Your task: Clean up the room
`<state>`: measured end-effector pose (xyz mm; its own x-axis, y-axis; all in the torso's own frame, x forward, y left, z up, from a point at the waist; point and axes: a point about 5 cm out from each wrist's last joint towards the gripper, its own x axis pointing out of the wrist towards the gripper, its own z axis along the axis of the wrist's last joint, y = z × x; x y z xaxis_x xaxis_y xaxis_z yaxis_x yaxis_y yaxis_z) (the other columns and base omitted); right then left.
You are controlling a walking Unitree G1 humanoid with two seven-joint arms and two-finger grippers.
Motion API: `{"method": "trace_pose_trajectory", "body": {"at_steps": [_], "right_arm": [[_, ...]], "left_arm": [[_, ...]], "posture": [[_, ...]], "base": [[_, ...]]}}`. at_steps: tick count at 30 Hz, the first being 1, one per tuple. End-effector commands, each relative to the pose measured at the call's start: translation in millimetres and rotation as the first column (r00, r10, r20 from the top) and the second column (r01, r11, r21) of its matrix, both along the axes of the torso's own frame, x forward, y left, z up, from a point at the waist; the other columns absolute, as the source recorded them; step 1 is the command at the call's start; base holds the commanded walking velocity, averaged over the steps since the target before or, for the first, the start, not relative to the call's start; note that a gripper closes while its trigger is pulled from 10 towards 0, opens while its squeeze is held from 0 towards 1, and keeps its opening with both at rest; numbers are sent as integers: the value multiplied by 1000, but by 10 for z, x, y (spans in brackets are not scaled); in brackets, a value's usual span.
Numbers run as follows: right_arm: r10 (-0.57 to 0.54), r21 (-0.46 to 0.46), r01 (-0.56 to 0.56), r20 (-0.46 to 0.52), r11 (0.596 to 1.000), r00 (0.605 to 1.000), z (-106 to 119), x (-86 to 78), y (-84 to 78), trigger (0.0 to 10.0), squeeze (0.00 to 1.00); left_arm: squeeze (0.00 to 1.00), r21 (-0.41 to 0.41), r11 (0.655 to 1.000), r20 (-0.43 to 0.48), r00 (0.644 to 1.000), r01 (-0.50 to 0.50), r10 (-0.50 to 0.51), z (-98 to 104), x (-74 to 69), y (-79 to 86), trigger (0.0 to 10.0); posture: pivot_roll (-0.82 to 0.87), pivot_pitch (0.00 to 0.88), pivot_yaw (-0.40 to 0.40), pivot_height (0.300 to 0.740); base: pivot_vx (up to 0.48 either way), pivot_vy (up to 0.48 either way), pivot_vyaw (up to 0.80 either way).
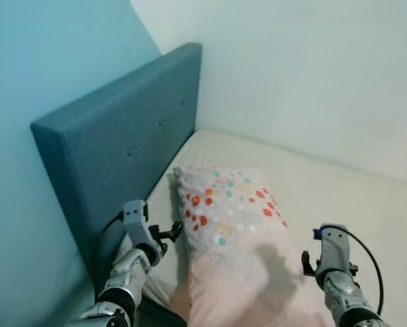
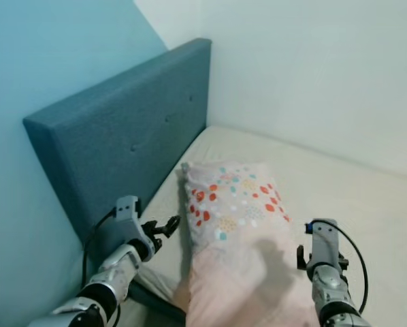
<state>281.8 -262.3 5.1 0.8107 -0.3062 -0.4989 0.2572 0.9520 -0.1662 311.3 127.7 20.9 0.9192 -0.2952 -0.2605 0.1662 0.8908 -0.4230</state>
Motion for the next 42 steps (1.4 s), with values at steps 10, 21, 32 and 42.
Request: {"method": "trace_pose_trajectory", "body": {"at_steps": [10,21,32,42], "right_arm": [[197,170,-198,23,965,980,-159,-35,444,10000,0],[323,231,-329,63,916,944,-170,-24,665,10000,0],[280,207,-293,91,933,956,-55,59,481,10000,0],[245,189,-266,130,945,961,60,144,376,10000,0]], "left_arm": [[0,544,838,-26,998,-35,59,-198,-169,360,10000],[0,665,732,-178,920,-150,350,-589,-722,964,10000],[0,458,840,-216,880,-292,423,-539,-591,842,10000],[0,448,798,-127,854,-404,504,-331,-393,986,10000]], "posture": [[-72,0,-74,740],[-47,0,-91,740],[-52,0,-84,740],[-55,0,-75,740]], "base": [[0,0,-760],[0,0,-759],[0,0,-760],[0,0,-756]]}}
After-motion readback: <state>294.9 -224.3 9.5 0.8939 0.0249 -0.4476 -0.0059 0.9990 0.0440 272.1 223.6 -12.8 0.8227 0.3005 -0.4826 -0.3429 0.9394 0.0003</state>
